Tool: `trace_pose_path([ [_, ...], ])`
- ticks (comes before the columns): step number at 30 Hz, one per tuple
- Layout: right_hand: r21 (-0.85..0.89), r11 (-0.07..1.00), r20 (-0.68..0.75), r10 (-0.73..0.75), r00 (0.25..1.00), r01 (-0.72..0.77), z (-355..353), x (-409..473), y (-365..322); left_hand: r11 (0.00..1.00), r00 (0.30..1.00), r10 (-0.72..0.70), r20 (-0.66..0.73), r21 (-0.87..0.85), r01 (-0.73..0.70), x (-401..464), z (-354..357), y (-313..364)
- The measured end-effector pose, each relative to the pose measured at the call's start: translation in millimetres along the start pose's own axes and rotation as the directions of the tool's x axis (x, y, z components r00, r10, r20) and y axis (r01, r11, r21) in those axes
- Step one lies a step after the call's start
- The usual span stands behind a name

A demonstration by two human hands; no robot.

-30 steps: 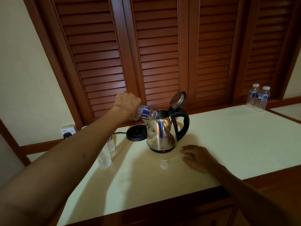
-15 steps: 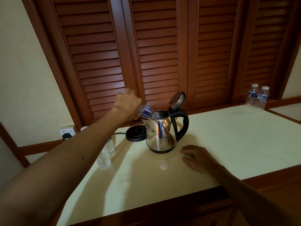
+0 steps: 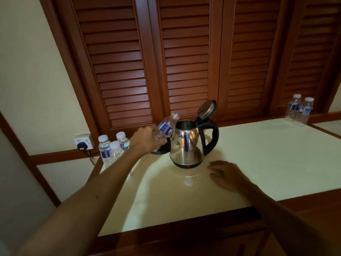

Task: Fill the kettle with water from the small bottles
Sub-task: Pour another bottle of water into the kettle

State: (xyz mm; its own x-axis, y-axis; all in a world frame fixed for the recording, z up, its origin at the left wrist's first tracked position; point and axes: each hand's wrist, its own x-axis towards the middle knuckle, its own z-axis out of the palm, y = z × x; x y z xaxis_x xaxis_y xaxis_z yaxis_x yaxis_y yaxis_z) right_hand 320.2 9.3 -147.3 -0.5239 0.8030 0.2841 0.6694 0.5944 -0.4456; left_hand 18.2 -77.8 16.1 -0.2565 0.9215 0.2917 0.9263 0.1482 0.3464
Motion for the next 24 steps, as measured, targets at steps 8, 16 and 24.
trace_pose_path([
  [8, -0.088, 0.996, 0.014, -0.033, 0.999, 0.034, 0, -1, -2, 0.778, 0.981, -0.177, 0.074, -0.601, 0.185, -55, 69, -15],
  [16, -0.133, 0.987, -0.016, -0.098, 0.995, 0.095, -2, -3, -7, 0.746, 0.977, -0.150, 0.151, -0.631, 0.212, -78, 98, -15],
  [24, -0.246, 0.958, -0.016, -0.154, 0.988, 0.146, -8, -8, -16, 0.729, 0.980, -0.171, 0.101, -0.656, 0.195, -85, 115, -14],
])
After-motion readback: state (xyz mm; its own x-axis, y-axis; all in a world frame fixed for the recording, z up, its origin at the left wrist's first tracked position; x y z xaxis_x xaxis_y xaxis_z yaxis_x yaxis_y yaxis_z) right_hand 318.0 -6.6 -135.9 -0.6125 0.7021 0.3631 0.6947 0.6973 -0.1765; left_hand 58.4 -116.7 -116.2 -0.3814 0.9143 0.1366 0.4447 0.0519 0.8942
